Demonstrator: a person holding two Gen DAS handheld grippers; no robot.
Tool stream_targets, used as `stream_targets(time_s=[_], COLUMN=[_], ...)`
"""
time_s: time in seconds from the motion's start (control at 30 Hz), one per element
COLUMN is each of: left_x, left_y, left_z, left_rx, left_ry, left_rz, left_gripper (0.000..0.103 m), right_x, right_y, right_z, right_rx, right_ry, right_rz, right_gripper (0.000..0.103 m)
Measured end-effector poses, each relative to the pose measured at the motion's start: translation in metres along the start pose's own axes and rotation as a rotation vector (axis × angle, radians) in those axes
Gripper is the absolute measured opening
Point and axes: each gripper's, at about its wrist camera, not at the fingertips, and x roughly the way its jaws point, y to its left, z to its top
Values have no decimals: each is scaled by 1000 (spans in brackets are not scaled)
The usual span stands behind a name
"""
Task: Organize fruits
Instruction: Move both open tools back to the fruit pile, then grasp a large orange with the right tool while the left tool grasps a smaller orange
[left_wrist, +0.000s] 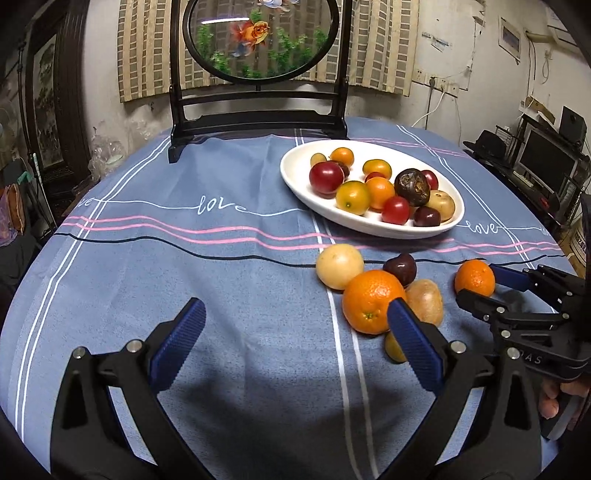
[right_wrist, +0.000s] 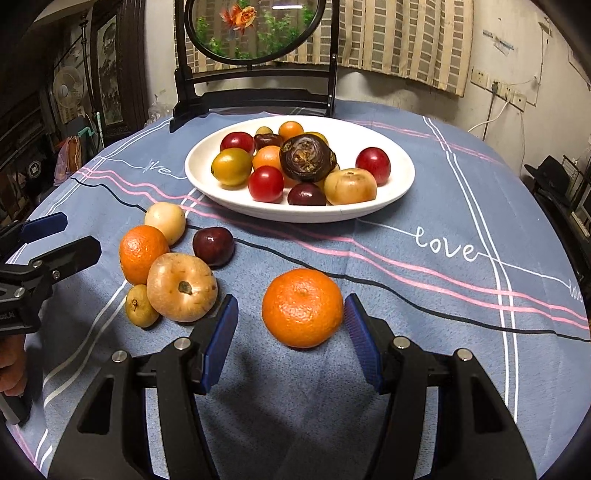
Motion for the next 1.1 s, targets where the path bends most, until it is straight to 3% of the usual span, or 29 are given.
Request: stream_targets(time_s=[0.23,0.33,0.47,0.6,0.67,0.77,0.83,1.1], left_x=[0,0,0,-6,-4,3,6,19], left_y=[0,-1,-1,-6,-14,-22,-23,-14], left_z=[0,0,0,0,-2,-5,-5,2], left_rx=[0,3,7,29,73,110,110,2], left_ry=[4,0,1,-34,-14,24,35,80], left_rz=[0,3,2,-57,-118,-151,-161,-243], left_gripper=[100,100,100,99,78,56,52,52], right_x=[2,2,2,-3,-3,-3,-3,-5], right_y=[-6,-8,-10,-13,-16,-20,-20,-20], right_z=[1,1,0,1,1,2,1,3], right_rx=[31,41,56,78,90,113,118,121], right_ry=[9,10,9,-15,-13,-8,-7,-8], right_rz=[10,14,17,10,9,7,3,10], right_gripper=[59,50,45,45,45,45,44,45])
